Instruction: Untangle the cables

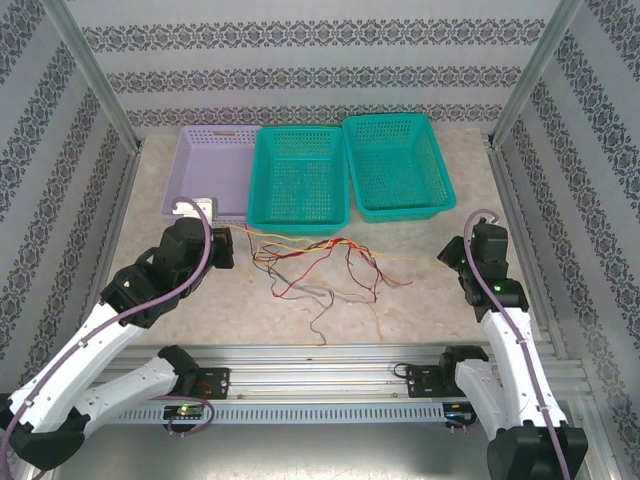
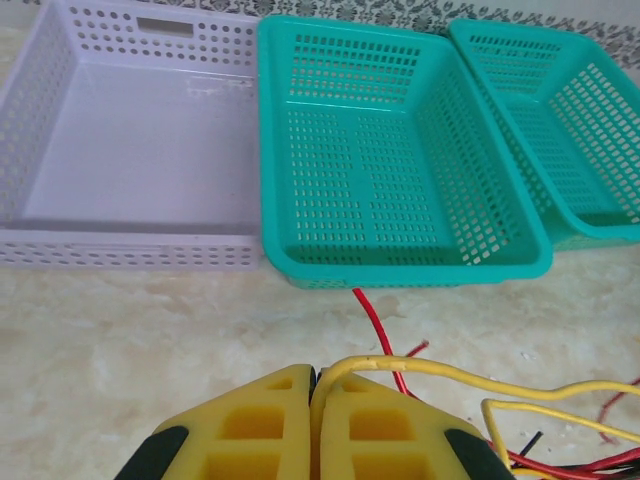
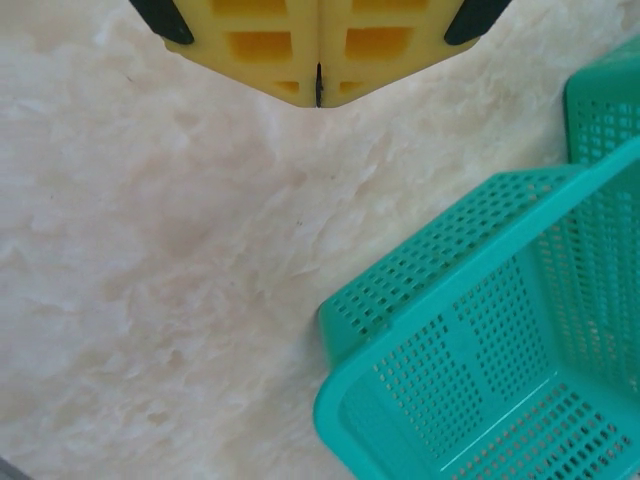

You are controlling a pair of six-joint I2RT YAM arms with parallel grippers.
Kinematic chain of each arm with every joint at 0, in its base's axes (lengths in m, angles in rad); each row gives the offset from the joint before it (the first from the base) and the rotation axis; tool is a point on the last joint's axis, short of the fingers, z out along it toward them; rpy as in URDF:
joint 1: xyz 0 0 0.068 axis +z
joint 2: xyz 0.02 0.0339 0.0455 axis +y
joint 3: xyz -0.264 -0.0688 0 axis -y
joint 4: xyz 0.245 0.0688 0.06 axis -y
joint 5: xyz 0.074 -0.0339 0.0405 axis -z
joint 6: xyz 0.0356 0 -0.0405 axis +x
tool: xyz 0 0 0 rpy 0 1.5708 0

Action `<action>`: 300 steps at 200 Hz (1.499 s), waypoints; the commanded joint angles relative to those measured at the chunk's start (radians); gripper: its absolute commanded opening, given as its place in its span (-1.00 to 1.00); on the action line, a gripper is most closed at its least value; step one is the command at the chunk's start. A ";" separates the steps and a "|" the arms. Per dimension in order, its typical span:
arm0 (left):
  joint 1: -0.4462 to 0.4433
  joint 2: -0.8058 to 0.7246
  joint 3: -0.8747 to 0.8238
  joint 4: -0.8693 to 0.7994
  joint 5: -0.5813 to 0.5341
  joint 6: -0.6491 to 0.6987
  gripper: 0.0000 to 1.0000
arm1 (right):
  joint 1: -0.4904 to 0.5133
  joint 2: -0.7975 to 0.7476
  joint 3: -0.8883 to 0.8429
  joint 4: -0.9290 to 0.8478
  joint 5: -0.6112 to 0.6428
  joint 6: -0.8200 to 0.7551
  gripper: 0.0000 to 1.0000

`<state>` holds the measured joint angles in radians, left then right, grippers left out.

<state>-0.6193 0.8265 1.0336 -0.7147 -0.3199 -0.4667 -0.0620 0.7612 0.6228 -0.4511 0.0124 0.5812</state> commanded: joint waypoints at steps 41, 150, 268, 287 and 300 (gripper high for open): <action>0.131 0.015 0.052 -0.034 -0.176 0.035 -1.00 | -0.064 0.042 0.079 -0.051 0.058 -0.004 -1.00; 0.172 0.069 -0.046 0.166 0.203 -0.063 -1.00 | 0.013 0.072 0.013 0.144 -0.250 -0.037 -0.71; 0.106 0.181 -0.052 0.460 0.474 -0.186 -1.00 | 0.740 0.272 0.103 0.436 -0.188 -0.152 0.26; 0.092 0.184 -0.041 0.478 0.502 -0.221 -1.00 | 0.820 0.349 0.116 0.490 -0.157 -0.199 0.29; 0.083 0.182 -0.032 0.484 0.520 -0.236 -1.00 | 0.838 0.386 0.118 0.519 -0.135 -0.210 0.29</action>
<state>-0.5129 1.0138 0.9604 -0.3157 0.1390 -0.6403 0.7376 1.0924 0.7101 -0.0429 -0.2008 0.4362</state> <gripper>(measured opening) 0.066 0.644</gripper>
